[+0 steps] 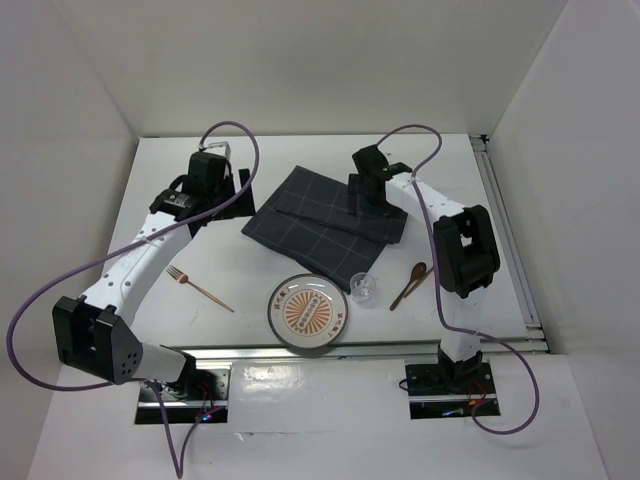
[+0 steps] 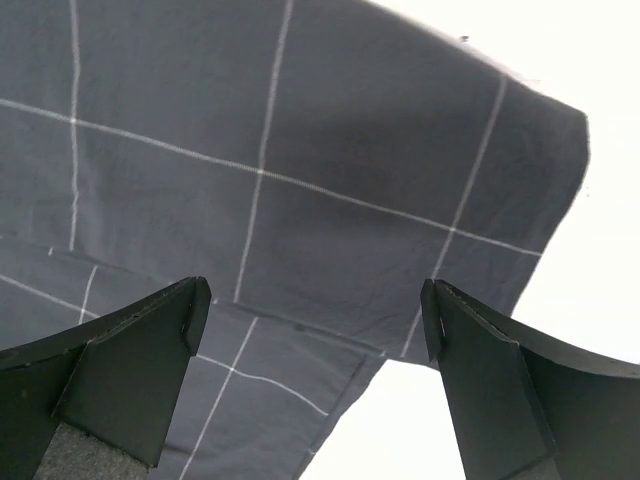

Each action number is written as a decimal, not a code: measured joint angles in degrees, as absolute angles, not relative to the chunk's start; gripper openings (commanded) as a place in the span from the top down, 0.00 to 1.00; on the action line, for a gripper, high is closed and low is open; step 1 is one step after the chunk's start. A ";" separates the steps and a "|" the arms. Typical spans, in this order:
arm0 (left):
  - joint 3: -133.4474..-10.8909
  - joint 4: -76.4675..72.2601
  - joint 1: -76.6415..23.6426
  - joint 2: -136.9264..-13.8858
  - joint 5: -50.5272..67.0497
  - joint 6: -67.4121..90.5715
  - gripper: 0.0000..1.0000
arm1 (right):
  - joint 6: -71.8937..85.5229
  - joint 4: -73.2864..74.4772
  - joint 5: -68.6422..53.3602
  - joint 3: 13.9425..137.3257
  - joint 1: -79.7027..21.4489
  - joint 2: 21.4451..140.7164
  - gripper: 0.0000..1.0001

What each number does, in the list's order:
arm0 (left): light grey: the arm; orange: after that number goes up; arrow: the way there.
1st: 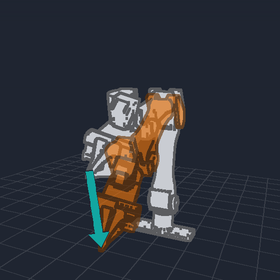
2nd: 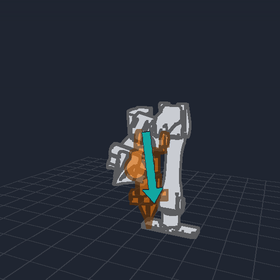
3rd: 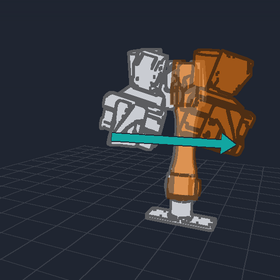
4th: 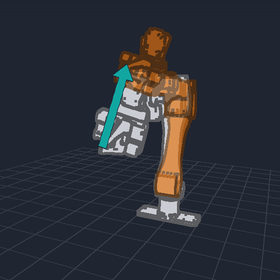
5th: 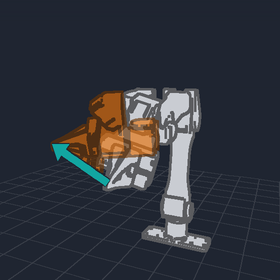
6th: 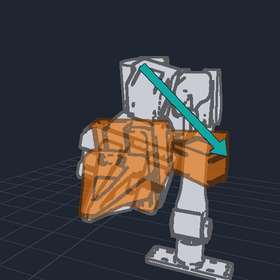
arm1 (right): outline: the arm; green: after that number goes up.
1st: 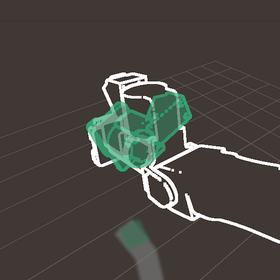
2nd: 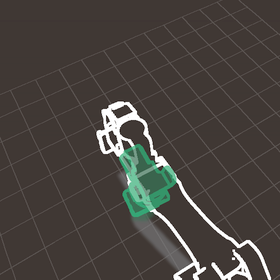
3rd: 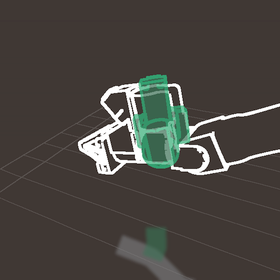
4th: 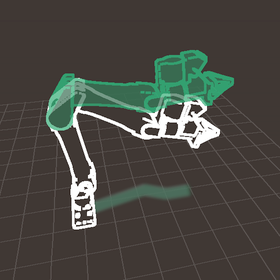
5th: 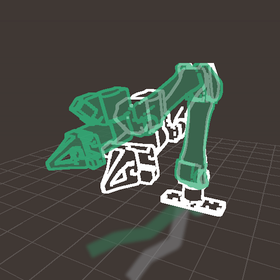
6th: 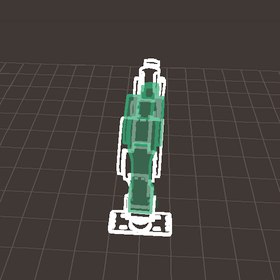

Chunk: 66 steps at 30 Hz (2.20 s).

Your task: Set the dinner table for one person

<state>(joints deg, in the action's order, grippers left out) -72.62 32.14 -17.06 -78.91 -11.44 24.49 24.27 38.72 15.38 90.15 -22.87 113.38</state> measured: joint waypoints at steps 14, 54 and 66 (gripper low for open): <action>-69.23 33.12 -11.66 -79.68 -4.38 27.00 0.16 | 22.63 38.76 14.41 92.33 -26.70 113.38 0.20; -84.51 34.70 -2.26 -116.68 11.64 37.74 0.17 | 17.98 33.50 14.68 137.80 -42.24 150.32 0.64; -87.90 35.22 -4.32 -120.05 10.72 39.55 0.78 | 16.91 33.65 15.84 136.81 -42.24 150.36 0.65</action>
